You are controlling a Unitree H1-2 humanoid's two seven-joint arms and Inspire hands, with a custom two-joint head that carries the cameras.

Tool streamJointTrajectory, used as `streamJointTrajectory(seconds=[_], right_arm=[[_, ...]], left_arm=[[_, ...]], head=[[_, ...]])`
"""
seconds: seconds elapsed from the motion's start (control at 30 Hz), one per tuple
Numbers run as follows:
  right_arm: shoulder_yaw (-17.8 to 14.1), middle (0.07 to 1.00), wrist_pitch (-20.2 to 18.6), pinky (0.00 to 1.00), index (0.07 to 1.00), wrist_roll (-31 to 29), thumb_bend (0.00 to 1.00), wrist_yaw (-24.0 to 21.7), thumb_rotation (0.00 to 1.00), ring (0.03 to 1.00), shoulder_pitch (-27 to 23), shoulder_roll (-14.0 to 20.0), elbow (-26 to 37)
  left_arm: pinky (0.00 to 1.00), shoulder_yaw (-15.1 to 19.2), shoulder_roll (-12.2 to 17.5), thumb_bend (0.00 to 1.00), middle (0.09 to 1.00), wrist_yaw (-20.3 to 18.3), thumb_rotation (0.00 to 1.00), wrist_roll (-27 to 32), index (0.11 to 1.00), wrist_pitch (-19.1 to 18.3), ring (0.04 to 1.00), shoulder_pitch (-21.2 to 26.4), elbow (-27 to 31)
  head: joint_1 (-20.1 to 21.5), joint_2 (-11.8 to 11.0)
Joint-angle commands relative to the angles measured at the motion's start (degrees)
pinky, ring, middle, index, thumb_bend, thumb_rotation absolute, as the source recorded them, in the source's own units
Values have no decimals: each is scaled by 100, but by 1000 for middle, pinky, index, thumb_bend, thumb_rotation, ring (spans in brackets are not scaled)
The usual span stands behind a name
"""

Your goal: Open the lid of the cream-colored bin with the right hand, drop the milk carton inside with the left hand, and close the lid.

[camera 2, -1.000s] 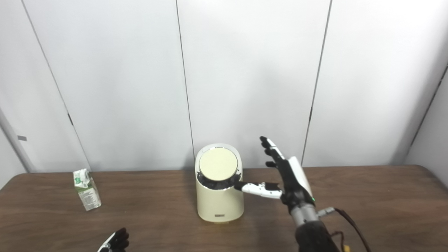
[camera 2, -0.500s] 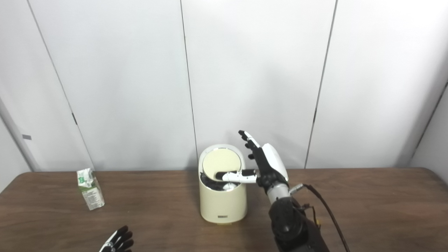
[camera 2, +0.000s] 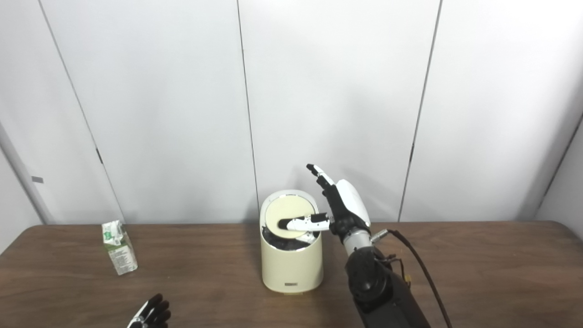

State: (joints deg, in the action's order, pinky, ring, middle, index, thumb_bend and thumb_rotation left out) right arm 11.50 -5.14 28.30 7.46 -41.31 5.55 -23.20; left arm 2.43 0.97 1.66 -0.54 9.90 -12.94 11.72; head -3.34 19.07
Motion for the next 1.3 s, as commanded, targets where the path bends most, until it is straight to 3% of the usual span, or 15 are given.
streamJointTrajectory(seconds=[0.0, 0.33, 0.53, 1.13, 1.27], right_arm=[[71, 919, 187, 810, 913, 163, 846, 118, 305, 886, -292, 94, 70], [674, 931, 71, 851, 931, 942, 920, 109, 204, 915, -180, 439, 166], [1059, 951, 152, 860, 936, 1419, 971, 264, 83, 936, -210, 637, 95], [745, 951, 33, 872, 942, 1039, 926, -121, 131, 948, -34, 594, 521], [564, 939, 214, 855, 929, 892, 922, 74, 174, 928, 12, 532, 622]], left_arm=[[895, -128, -191, 309, 896, 34, 750, -60, 941, 45, 881, -435, -220], [924, -151, -208, 303, 896, 72, 722, -136, 935, 133, 887, -439, -260], [790, -221, -151, 233, 883, 172, 621, -595, 927, 254, 856, -438, -283], [742, -206, -136, 233, 880, 226, 561, -719, 922, 283, 844, -403, -328], [750, -221, -121, 210, 881, 249, 558, -786, 926, 265, 845, -426, -298]], head=[[-1, -1], [10, -5], [2, -12], [-15, -15], [-25, 0]])
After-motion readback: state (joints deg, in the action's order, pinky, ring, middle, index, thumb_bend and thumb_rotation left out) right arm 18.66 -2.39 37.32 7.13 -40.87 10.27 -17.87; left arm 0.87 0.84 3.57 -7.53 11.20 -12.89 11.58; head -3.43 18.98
